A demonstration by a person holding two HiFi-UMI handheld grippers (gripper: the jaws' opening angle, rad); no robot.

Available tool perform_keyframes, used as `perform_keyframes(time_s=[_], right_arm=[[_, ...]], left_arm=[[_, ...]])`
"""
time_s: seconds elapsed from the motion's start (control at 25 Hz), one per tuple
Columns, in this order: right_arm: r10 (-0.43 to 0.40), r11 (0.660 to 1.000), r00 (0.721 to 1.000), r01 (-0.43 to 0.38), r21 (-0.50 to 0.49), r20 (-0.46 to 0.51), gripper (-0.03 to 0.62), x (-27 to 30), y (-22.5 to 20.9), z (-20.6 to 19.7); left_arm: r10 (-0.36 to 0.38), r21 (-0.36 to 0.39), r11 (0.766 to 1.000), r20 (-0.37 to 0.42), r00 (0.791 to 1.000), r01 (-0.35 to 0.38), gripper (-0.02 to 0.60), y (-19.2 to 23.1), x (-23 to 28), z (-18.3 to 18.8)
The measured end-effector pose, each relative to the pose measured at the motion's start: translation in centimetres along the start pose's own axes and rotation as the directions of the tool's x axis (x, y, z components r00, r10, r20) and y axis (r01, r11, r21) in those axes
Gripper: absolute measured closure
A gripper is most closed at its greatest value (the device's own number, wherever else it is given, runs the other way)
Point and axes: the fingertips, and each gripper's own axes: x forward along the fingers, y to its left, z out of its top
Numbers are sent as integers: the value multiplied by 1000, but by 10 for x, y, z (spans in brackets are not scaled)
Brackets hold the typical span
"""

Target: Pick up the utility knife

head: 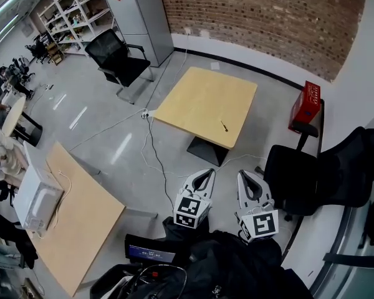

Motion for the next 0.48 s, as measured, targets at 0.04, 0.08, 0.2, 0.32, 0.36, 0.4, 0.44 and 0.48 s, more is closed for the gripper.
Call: perform_keyframes(time_s=[0.04,0.08,0.2,0.32,0.36,0.4,0.44,0.48], right_arm=[[-1,1000,1000,1,-1,2,589,6,-3,1],[-3,1000,1000,3,-2,6,589,12,-7,3],[-9,1000,1000,9,1,6,589,36,-17,3],[-12,1000,1000,12,4,-3,589,61,-29,-1],[-13,1000,1000,13,7,-4,589,68,-33,-3],[-15,1000,1000,15,11,-6,589,77,-38,-4],[-17,1000,1000,17,15,-8,589,85,-42,-6],[-20,1000,1000,20,20,-11,589,94,-46,-8]], left_arm=[[0,2,1000,4,1000,0,580,4,5,3],[-1,4,1000,6,1000,1,580,9,10,6],[-1,1,1000,9,1000,1,580,26,29,13],[-3,-1,1000,3,1000,3,580,43,50,16],[-3,-1,1000,-1,1000,3,580,49,58,16],[-4,-1,1000,-5,1000,4,580,55,65,16],[-6,-1,1000,-8,1000,6,580,61,72,17],[-7,-2,1000,-11,1000,7,580,67,79,19]])
